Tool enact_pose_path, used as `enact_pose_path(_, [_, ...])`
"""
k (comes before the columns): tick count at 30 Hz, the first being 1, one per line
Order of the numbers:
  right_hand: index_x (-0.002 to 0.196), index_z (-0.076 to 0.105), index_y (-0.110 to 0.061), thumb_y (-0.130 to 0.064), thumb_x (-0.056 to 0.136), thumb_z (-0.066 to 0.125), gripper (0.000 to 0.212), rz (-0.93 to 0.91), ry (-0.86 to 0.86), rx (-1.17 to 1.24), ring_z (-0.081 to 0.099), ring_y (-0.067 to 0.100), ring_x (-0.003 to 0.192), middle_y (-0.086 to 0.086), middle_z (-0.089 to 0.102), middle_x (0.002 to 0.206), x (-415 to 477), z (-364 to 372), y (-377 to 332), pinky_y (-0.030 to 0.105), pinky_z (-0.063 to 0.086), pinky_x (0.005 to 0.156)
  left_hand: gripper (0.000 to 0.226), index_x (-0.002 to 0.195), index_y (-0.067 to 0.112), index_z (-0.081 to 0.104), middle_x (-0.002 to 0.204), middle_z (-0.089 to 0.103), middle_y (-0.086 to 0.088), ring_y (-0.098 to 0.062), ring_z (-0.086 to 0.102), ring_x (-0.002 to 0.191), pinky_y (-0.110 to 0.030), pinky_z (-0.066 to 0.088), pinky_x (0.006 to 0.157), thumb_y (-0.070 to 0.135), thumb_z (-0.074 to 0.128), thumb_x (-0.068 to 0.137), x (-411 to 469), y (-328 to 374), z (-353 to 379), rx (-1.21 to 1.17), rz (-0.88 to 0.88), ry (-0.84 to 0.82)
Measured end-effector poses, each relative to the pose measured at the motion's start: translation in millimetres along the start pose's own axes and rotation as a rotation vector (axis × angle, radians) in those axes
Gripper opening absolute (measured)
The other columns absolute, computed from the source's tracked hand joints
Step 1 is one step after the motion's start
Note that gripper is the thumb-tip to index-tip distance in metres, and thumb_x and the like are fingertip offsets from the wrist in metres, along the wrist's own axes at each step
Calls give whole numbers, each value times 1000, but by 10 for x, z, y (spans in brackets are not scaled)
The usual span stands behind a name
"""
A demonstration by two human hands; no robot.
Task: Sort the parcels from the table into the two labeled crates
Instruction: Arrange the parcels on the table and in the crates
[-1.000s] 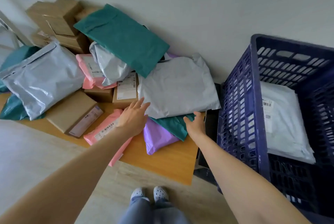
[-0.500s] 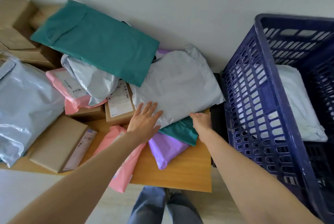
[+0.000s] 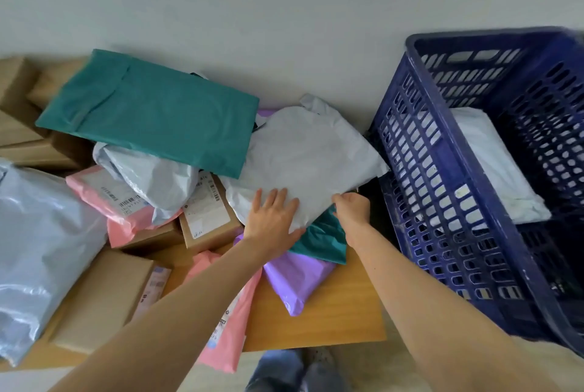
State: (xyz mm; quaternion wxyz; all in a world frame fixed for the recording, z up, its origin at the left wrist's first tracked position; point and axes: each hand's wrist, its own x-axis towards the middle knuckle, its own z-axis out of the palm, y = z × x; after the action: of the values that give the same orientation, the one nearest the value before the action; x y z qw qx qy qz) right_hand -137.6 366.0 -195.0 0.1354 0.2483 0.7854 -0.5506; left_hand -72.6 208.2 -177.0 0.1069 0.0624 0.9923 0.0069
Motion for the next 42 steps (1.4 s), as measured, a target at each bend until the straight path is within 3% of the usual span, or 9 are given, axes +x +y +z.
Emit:
enact_pose_path(4, [71,58,-10,-14,84,61,14,-96,14,24,60,29,77,11,63,78,-109,-156,-247,44,51,72,58,140,23,38,143,41,-5,-26,37,132,-38,25,110,54,46,92,42,94,-242,-55,13,77])
enact_pose_path(9, [85,64,-7,-16,88,61,10,-246,35,83,65,29,89,10,68,90,-217,-284,-636,44,53,83,53,135,18,39,130,52,-6,-29,48,119,-39,38,96,43,53,91,154,241,-643,-85,-8,128])
enact_pose_path(15, [83,64,-12,-18,91,61,11,-407,-39,186,65,21,91,-2,65,85,-386,-404,-1067,43,54,88,25,117,15,46,108,61,-6,-29,57,99,-34,32,64,13,49,92,222,325,-1090,-36,-109,283])
enact_pose_path(21, [95,65,-7,-8,89,58,9,-441,-119,185,63,20,97,4,66,96,-450,-544,-1242,46,52,93,18,110,11,50,101,64,-13,-37,60,89,-36,32,60,10,47,92,245,183,-1479,-193,-248,369])
enact_pose_path(24, [100,65,-4,-4,88,59,14,-430,-164,175,62,20,100,4,66,99,-459,-585,-1254,46,50,96,2,91,10,45,89,60,-16,-37,51,75,-35,31,58,12,46,91,208,74,-1710,-349,-279,449])
enact_pose_path(26, [103,64,-5,-3,87,60,16,-426,-192,153,61,22,102,5,65,101,-467,-587,-1246,46,49,97,9,82,10,42,78,54,-12,-34,46,69,-34,32,57,13,44,90,188,-12,-1862,-415,-310,473])
enact_pose_path(33, [125,53,-7,-9,86,68,41,-436,-287,76,57,19,112,6,58,124,-503,-503,-1189,39,47,99,34,58,14,36,54,39,0,-20,35,52,-27,24,47,10,52,88,88,-297,-2193,-714,-342,511])
enact_pose_path(37, [136,40,-13,-12,82,75,64,-403,-310,155,46,13,108,2,48,131,-520,-461,-1174,27,39,90,35,61,12,39,55,35,1,-14,31,52,-24,25,48,12,59,89,-37,-446,-2285,-916,-376,514])
enact_pose_path(42, [150,19,-12,-18,80,78,92,-300,-277,244,39,27,133,12,31,152,-497,-438,-1207,39,35,105,19,79,-2,60,68,53,-4,-15,48,62,-24,42,56,14,62,89,-251,-649,-2341,-1101,-375,575])
